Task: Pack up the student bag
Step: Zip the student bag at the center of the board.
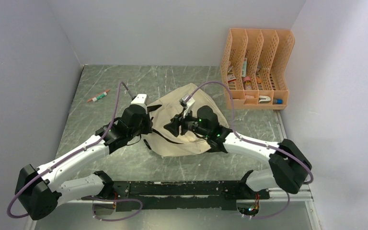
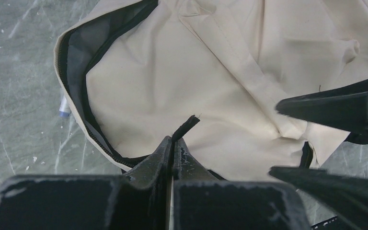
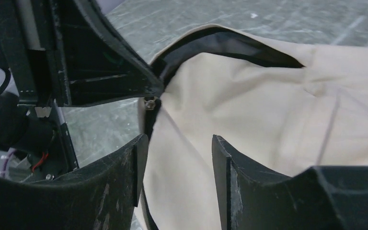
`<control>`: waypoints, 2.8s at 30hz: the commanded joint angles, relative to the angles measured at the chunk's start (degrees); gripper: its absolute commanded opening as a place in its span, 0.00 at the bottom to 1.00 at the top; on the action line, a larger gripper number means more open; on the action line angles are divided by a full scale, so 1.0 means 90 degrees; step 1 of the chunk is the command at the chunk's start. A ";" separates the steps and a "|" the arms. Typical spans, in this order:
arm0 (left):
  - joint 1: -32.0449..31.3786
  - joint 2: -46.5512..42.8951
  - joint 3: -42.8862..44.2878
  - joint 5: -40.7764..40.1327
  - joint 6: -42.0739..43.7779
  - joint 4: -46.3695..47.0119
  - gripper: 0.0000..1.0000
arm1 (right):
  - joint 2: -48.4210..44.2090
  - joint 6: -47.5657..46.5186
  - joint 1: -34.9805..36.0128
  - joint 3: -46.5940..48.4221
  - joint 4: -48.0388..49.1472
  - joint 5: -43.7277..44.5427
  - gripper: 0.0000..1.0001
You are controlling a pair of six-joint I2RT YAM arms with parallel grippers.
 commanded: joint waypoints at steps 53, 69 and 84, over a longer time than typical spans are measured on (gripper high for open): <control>0.0497 0.1067 0.1317 -0.1005 0.0004 0.0166 0.05 | 0.0290 -0.0442 0.1115 -0.0360 -0.0282 -0.1097 0.00; 0.1043 0.1707 0.1727 -0.0519 0.0485 0.0580 0.05 | -0.0508 -0.1174 0.1145 -0.0178 -0.2892 -0.2892 0.00; 0.1072 0.1546 0.1285 0.1292 0.1094 0.1697 0.05 | -0.1243 -0.0332 0.1145 0.0191 -0.2660 -0.1245 0.46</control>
